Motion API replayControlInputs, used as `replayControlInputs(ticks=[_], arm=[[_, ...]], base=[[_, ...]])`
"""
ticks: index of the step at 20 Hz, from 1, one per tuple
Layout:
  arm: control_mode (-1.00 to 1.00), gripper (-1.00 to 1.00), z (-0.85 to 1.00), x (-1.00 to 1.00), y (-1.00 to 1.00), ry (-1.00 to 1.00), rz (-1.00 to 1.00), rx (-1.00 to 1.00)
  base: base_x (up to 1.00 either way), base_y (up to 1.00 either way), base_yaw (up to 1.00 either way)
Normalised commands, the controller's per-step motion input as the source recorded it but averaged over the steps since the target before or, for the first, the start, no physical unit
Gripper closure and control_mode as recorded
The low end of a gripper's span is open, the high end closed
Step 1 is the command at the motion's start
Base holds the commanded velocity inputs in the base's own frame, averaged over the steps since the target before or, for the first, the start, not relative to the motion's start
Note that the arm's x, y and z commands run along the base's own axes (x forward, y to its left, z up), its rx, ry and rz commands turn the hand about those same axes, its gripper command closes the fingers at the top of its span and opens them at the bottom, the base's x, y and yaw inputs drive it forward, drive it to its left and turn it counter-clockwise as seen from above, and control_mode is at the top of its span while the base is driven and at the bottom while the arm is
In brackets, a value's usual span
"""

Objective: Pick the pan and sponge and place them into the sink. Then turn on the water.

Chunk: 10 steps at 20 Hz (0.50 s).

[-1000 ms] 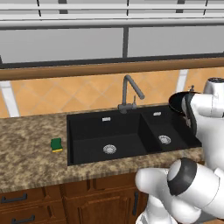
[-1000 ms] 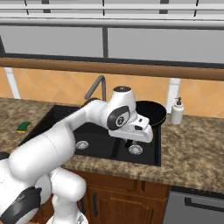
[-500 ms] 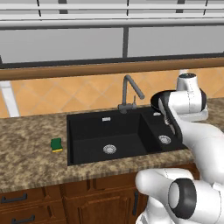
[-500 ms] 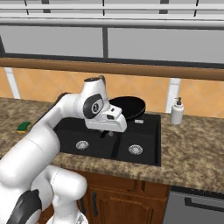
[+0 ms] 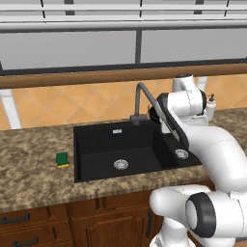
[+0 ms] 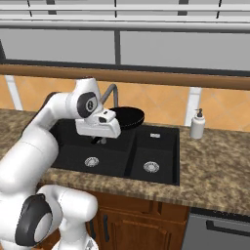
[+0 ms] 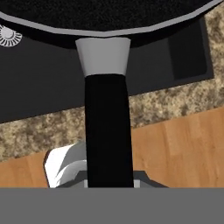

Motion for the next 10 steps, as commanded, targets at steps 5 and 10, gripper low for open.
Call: replayControlInputs(ticks=[5,10], arm=[[-1.0,1.0,0.02,0.12,0.89,0.0,-0.03,0.02],[-1.0,1.0,0.0,0.08,0.92,0.0,-0.09,0.0]], base=[[0.0,0.0,0.0],[0.0,0.0,0.0]])
